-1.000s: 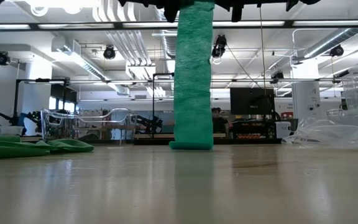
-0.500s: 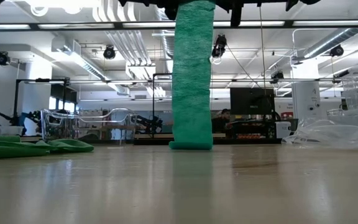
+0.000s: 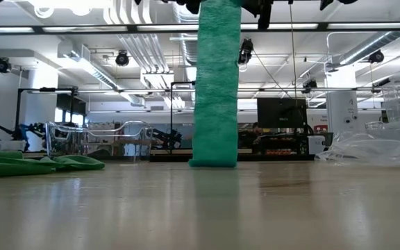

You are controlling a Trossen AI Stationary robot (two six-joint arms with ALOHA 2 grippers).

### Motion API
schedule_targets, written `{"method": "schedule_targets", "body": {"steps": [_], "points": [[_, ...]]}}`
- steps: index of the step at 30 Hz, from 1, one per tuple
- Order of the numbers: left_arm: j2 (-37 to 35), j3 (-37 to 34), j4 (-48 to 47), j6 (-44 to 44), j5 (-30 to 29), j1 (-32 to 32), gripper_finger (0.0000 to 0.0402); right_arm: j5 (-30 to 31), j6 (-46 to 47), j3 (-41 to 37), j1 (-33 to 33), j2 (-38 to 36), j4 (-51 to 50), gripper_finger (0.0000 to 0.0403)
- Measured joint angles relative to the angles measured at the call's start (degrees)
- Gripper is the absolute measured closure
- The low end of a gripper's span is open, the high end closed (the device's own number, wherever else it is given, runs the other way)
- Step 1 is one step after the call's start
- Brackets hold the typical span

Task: Roll bandage
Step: Roll the blue bandage

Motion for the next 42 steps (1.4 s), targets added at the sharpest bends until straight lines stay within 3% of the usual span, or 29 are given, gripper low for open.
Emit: {"method": "schedule_targets", "body": {"steps": [5,18,29,42], "points": [[0.0,0.0,0.5,-1.8,1.2,-0.1,0.0383,0.0,-1.7,0.0,0.0,-0.2,0.4,0.0159],[0.1,0.0,2.6,-0.1,-1.5,-0.1,0.0381,-1.4,7.1,0.0,0.0,-0.2,0.4,0.0187],[0.1,0.0,2.9,-3.5,-1.5,-0.2,0.0381,-1.4,0.8,0.0,0.0,-0.2,0.7,0.0170],[0.2,-3.0,8.4,-7.1,-1.5,-0.3,0.0381,-1.3,6.7,0.0,0.0,0.2,2.1,0.0173]]}}
